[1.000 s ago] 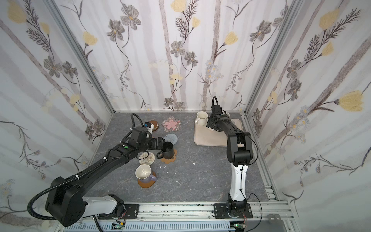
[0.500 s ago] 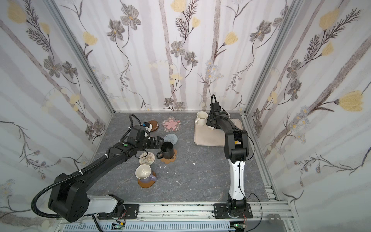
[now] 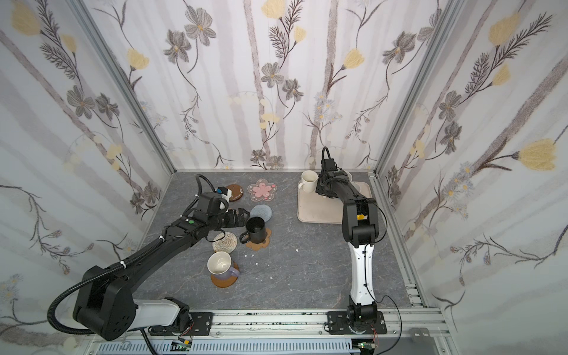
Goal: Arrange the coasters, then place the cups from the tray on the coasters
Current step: 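Lower right gripper onto the red-lined white mug on the tray, then grip the red-lined mug rim with right gripper and lift while left arm rises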
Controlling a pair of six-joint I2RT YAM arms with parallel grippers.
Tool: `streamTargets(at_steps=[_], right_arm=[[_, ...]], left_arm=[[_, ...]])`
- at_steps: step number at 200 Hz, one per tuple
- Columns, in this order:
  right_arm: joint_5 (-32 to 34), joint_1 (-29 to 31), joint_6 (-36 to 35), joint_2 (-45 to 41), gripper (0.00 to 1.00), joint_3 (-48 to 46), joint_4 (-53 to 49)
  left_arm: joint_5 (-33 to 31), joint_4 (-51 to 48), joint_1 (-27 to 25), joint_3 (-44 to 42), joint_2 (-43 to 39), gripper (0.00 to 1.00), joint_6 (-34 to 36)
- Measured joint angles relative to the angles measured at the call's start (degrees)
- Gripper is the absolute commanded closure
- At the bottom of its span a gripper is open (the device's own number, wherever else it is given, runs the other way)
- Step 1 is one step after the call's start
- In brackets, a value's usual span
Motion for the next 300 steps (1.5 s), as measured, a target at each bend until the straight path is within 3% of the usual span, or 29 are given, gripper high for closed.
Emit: streamTargets(at_steps=[49, 75, 170, 254, 300], right_arm=[[0.5, 0.5, -1.0, -0.3, 0.96, -0.6, 0.3], [0.2, 0.5, -1.5, -1.6, 1.0, -1.9, 0.0], [-1.7, 2.2, -1.6, -11.5, 1.0, -12.9, 1.2], [-2.0, 5.9, -2.6, -28.3, 1.0, -29.3, 6.1], [-2.1, 10.6, -5.4, -35.9, 1.0, -33.2, 5.7]], left_arm=[[0.4, 0.0, 0.2, 0.0, -0.6, 0.0, 0.2], [0.4, 0.0, 0.2, 0.0, -0.9, 0.0, 0.4], [-0.2, -0.1, 0.2, -0.3, -5.1, 0.0, 0.4], [-2.6, 0.4, 0.2, -0.9, -11.0, 0.0, 0.0], [-5.5, 0.4, 0.3, -0.9, -15.8, 0.0, 0.5]])
